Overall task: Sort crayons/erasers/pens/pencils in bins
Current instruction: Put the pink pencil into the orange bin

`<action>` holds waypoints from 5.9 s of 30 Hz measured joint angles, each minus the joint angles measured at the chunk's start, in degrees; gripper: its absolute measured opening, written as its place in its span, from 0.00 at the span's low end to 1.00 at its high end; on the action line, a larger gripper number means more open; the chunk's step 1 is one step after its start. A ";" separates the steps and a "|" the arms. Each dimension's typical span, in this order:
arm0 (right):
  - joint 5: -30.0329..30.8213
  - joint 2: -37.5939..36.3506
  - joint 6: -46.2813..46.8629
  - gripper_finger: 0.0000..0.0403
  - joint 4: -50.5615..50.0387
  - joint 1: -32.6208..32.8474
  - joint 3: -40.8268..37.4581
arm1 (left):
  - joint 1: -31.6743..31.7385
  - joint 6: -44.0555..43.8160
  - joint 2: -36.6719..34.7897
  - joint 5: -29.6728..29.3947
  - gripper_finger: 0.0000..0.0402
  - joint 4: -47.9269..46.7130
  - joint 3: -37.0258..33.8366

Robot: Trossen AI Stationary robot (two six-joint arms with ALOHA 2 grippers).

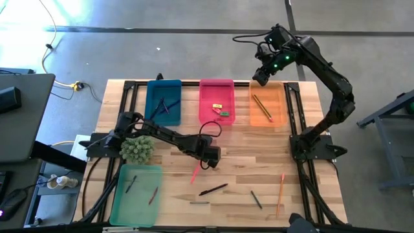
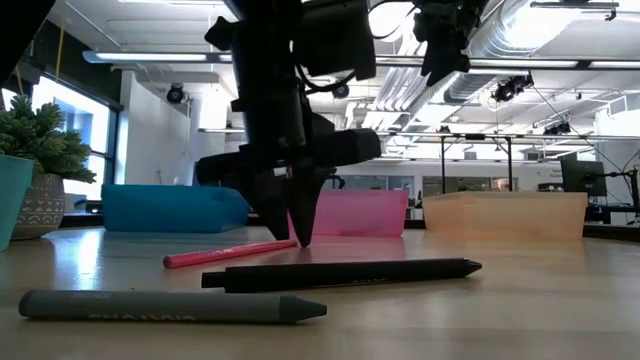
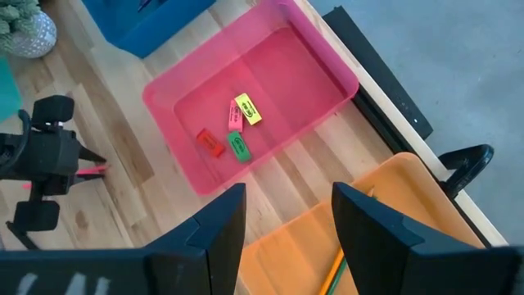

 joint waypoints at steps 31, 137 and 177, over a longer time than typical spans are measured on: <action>-1.58 -8.83 -2.43 0.43 -8.53 1.85 2.10 | 0.15 17.05 0.74 2.78 0.03 -3.08 -0.01; 27.66 -39.40 45.13 0.43 22.16 63.39 -49.83 | 14.21 19.36 -5.87 34.41 0.00 49.78 -0.28; 22.18 -44.09 50.35 0.47 84.69 58.34 -90.64 | 14.21 18.35 -5.87 34.74 0.00 49.87 -0.28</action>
